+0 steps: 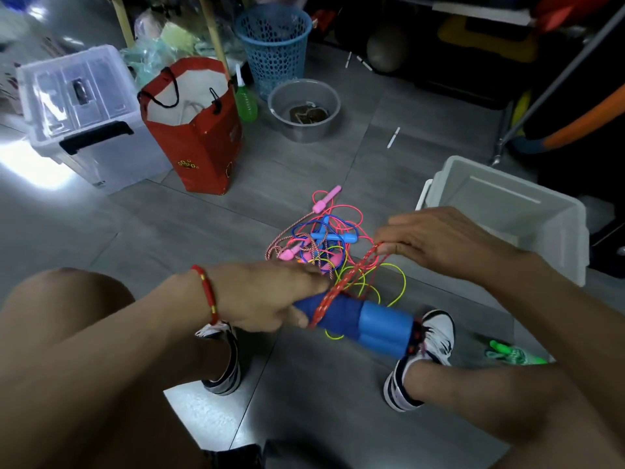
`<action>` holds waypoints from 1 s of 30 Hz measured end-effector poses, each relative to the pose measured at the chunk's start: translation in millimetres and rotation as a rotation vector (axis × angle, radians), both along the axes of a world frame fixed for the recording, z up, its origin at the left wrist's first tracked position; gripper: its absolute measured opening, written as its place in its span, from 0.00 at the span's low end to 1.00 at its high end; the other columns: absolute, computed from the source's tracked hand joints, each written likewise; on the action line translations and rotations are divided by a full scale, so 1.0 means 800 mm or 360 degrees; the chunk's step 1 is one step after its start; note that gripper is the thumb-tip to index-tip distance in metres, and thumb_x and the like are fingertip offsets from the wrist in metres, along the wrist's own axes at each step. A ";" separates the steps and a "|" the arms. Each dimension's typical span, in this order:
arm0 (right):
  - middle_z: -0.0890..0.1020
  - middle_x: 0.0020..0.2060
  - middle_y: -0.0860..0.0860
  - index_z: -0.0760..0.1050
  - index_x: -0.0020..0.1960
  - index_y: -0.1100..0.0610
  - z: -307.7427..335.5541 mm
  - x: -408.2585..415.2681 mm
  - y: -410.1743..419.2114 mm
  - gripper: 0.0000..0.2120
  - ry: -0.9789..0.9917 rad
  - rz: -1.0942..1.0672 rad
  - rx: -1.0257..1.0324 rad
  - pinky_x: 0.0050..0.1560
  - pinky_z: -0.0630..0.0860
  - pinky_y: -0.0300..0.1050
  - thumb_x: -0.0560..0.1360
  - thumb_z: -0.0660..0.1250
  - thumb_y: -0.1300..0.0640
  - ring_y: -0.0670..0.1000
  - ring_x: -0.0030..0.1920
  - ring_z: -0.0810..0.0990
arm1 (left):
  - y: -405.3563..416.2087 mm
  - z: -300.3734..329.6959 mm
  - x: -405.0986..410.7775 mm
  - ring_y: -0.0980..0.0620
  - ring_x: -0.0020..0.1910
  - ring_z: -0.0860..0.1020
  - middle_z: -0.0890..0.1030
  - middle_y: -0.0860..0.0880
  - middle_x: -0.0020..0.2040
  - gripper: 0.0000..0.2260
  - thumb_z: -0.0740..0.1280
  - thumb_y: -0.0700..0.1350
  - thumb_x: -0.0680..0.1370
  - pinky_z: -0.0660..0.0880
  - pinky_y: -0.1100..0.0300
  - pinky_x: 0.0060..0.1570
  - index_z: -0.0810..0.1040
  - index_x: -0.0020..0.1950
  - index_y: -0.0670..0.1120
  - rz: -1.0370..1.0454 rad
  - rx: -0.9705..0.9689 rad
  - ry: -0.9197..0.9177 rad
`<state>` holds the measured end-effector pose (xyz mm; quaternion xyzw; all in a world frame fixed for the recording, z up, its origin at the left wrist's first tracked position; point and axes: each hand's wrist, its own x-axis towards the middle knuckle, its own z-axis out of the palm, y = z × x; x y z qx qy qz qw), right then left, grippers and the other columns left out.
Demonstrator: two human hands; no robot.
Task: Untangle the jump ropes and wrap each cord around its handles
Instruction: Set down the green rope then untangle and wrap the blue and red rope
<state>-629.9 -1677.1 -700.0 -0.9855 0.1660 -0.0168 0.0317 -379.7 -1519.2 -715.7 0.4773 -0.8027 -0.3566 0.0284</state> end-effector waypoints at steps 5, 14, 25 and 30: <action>0.79 0.36 0.38 0.80 0.43 0.49 -0.072 -0.008 0.014 0.13 -0.0193 -0.0150 0.0768 0.43 0.73 0.40 0.80 0.58 0.56 0.38 0.38 0.78 | 0.000 0.035 0.004 0.58 0.46 0.76 0.78 0.52 0.48 0.11 0.70 0.48 0.76 0.73 0.62 0.48 0.74 0.56 0.50 0.0313 -0.0045 0.0391; 0.76 0.27 0.30 0.79 0.51 0.67 -0.044 0.021 0.102 0.16 -0.0099 -0.0184 0.1243 0.38 0.69 0.26 0.85 0.54 0.63 0.34 0.33 0.76 | -0.005 0.007 0.014 0.43 0.35 0.76 0.79 0.45 0.37 0.04 0.71 0.37 0.78 0.76 0.53 0.34 0.78 0.51 0.42 0.1183 0.0463 0.0861; 0.83 0.37 0.52 0.73 0.58 0.58 0.011 0.016 0.128 0.14 0.0269 -0.0253 -0.0021 0.31 0.61 0.47 0.74 0.68 0.55 0.59 0.38 0.83 | -0.015 -0.008 0.006 0.43 0.36 0.77 0.81 0.42 0.38 0.06 0.74 0.40 0.76 0.76 0.59 0.28 0.80 0.48 0.39 0.1494 0.0691 0.0774; 0.73 0.21 0.50 0.77 0.41 0.56 0.013 0.013 0.128 0.19 0.0359 -0.0162 -0.0458 0.30 0.40 0.40 0.51 0.76 0.66 0.54 0.18 0.72 | -0.020 -0.017 -0.005 0.48 0.27 0.76 0.79 0.44 0.32 0.08 0.73 0.43 0.76 0.74 0.61 0.29 0.80 0.44 0.39 0.1381 0.0550 0.0212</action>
